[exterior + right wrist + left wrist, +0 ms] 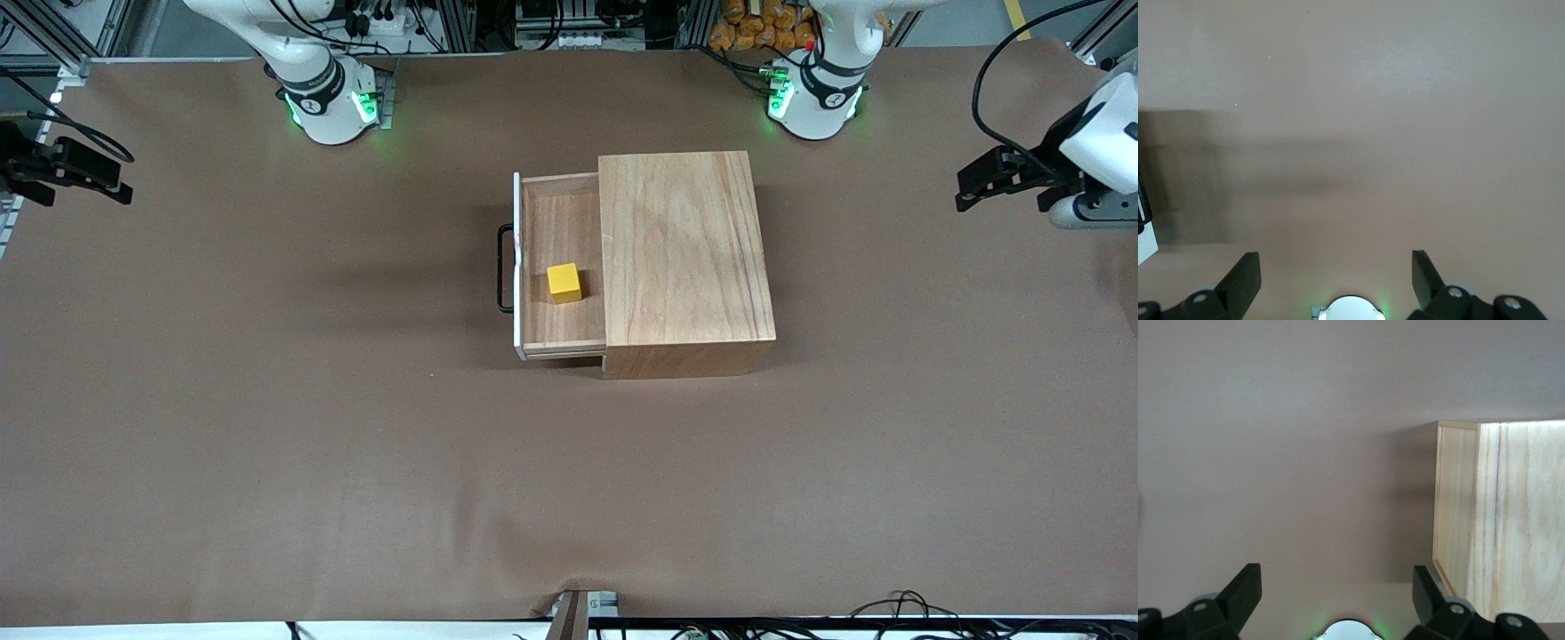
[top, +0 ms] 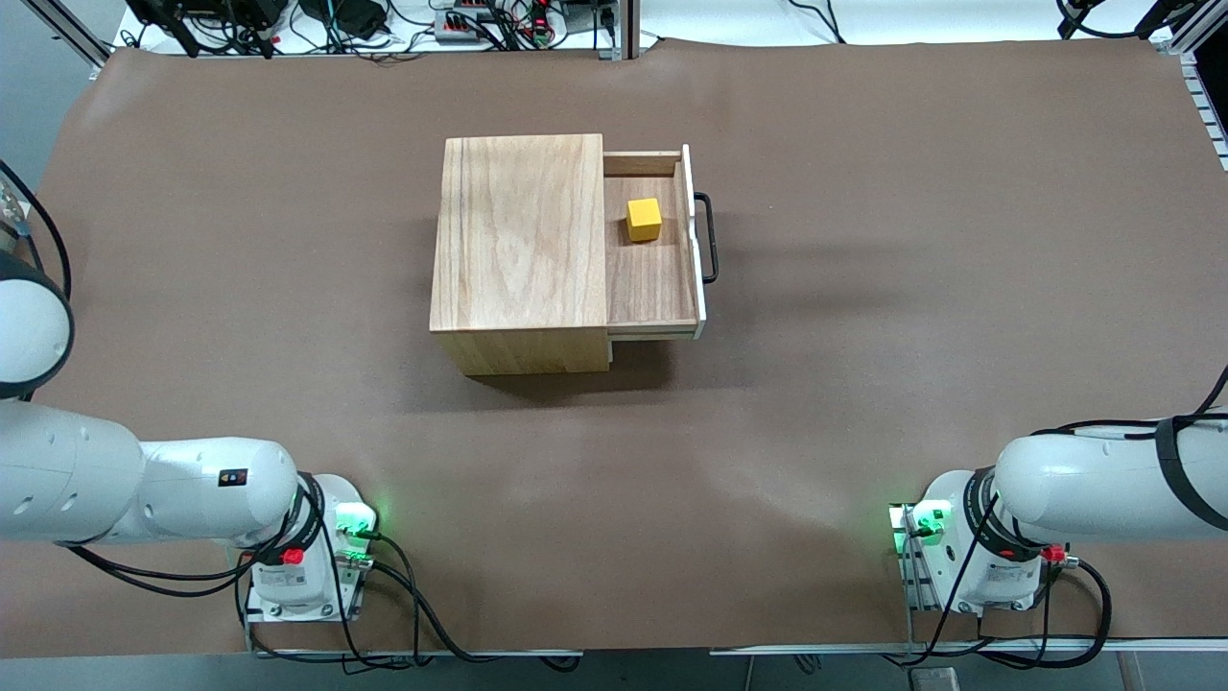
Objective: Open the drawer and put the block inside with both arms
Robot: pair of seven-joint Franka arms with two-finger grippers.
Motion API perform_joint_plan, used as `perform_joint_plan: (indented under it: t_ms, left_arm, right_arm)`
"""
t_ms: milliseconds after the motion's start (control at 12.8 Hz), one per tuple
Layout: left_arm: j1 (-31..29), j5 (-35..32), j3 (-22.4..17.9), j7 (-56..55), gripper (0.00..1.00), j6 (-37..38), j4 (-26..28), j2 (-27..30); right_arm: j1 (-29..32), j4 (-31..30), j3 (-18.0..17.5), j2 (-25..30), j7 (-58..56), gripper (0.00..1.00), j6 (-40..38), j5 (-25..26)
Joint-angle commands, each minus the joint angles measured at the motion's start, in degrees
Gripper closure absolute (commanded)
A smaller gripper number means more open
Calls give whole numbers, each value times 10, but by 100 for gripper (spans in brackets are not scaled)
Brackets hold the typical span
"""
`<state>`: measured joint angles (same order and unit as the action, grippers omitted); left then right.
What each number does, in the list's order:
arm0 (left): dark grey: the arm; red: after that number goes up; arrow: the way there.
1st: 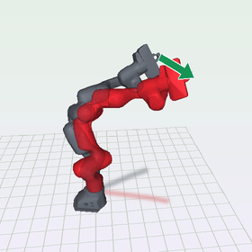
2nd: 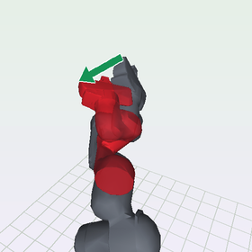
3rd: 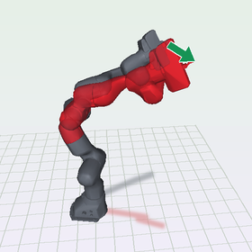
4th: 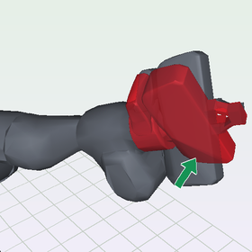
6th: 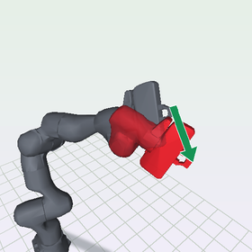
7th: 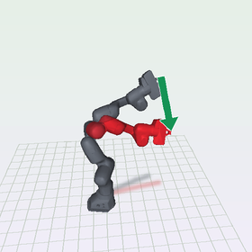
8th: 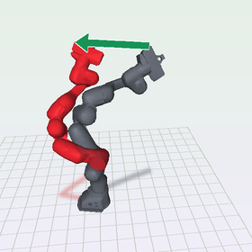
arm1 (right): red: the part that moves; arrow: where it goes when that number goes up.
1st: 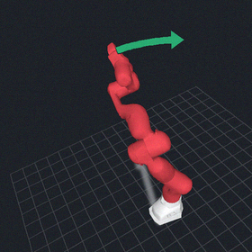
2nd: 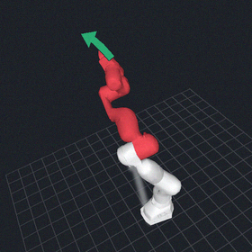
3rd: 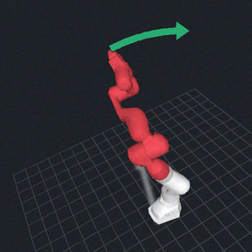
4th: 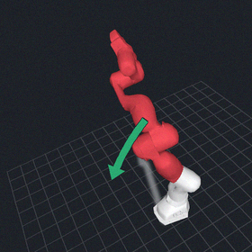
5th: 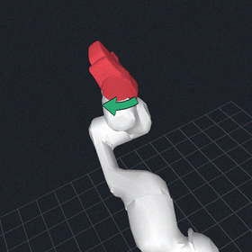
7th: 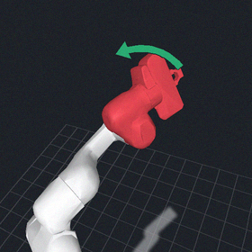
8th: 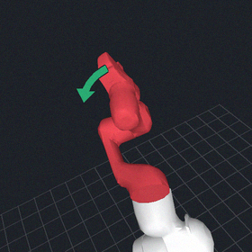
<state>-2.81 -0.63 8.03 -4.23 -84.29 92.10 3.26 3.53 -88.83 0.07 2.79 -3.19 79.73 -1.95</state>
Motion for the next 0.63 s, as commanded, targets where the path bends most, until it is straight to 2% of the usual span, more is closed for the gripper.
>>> perform_joint_plan:
  t_ms: [0, 391, 548]
  left_arm:
    - [-3, -17, 17, -22, 0, 5, 3, 12]
    - [-6, -23, 9, -19, 0, 22, -18, 6]
    - [-4, -49, 15, -23, 0, 22, -23, 6]
  right_arm:
    - [8, -13, -8, 14, 0, 0, 2, 1]
    - [9, -13, -8, 13, 0, 0, 3, 0]
    - [9, -13, -8, 13, 0, 0, 3, 0]
